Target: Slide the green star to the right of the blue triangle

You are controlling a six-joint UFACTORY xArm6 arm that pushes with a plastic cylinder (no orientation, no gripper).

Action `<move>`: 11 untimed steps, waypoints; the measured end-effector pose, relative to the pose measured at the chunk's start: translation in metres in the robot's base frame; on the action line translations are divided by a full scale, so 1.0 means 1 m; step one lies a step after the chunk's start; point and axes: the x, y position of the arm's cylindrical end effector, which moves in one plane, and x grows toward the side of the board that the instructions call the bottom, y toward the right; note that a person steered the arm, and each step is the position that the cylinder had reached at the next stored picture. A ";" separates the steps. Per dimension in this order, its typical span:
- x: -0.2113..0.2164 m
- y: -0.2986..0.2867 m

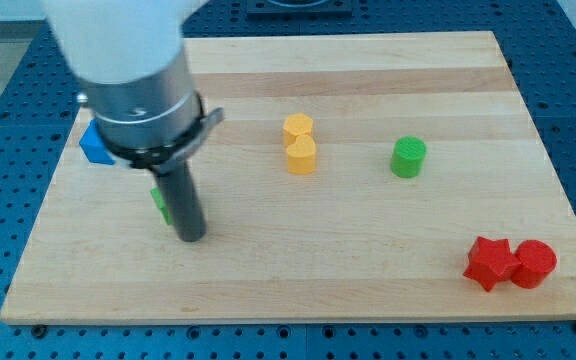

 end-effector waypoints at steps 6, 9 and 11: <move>-0.076 0.041; -0.087 -0.006; -0.088 0.011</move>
